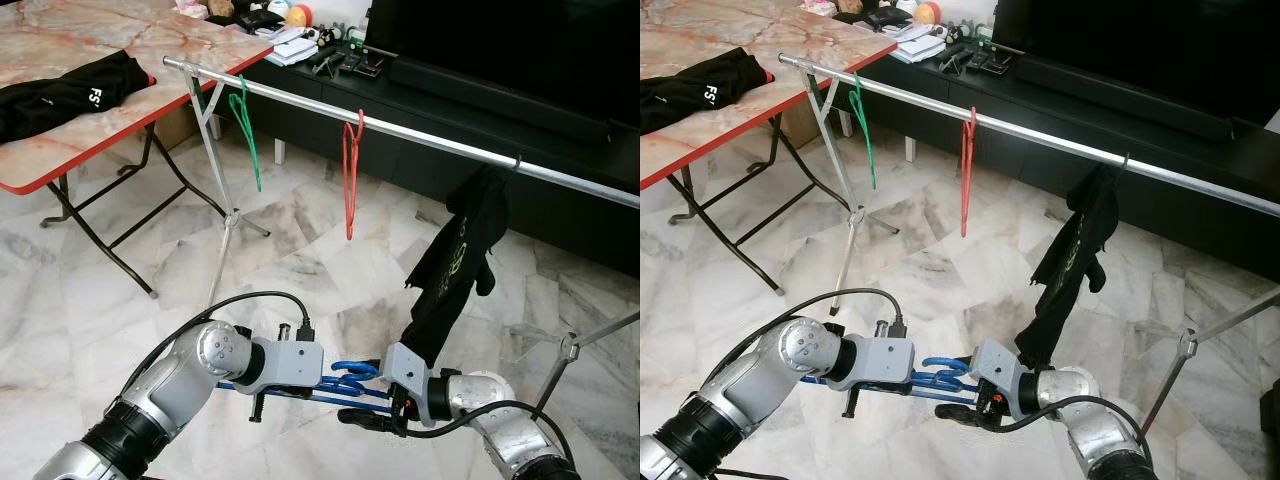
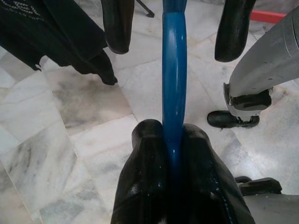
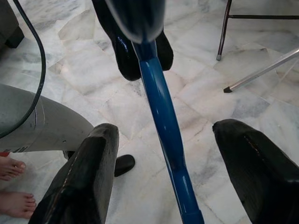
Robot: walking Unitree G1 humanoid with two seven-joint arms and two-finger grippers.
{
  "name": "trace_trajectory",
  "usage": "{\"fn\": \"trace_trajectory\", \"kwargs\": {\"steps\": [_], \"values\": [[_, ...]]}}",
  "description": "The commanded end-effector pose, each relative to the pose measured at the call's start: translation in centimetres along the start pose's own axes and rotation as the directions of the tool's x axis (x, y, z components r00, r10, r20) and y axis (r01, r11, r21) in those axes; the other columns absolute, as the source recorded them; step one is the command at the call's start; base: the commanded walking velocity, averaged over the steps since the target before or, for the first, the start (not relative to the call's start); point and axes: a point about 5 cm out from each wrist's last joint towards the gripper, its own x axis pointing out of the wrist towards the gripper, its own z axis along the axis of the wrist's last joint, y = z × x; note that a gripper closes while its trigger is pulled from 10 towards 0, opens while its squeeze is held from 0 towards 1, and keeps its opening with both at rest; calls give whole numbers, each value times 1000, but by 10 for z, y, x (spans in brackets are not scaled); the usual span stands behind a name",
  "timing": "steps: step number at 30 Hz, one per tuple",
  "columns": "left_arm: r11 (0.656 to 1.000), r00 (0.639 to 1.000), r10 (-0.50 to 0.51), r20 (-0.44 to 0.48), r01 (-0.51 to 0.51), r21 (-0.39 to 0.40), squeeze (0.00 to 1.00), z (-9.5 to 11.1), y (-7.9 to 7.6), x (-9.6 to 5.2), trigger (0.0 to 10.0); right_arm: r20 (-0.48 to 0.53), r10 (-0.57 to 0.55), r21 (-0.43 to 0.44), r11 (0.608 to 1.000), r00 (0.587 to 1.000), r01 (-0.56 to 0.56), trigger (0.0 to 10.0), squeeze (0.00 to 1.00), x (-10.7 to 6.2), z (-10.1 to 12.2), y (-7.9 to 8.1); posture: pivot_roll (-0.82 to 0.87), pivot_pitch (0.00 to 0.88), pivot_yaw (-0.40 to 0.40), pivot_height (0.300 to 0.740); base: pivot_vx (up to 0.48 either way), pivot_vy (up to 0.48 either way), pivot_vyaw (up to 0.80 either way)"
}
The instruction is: Hang hanger
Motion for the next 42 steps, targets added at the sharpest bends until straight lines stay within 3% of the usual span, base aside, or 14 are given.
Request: {"fn": "trace_trajectory", "kwargs": {"steps": [1, 42], "values": [[1000, 1000, 3, 28, -4, 30, 0, 9, 4, 0, 10000, -14, 9, 18, 1000, 1000, -9, 0, 0, 1, -7, 4, 31, 167, -138, 740, 0, 0, 0], [999, 999, 25, 44, -26, 25, 0, 10, 10, -4, 10000, -1, 61, 41, 997, 998, -61, 0, 0, 3, -12, 12, 36, 182, -136, 740, 0, 0, 0]]}}
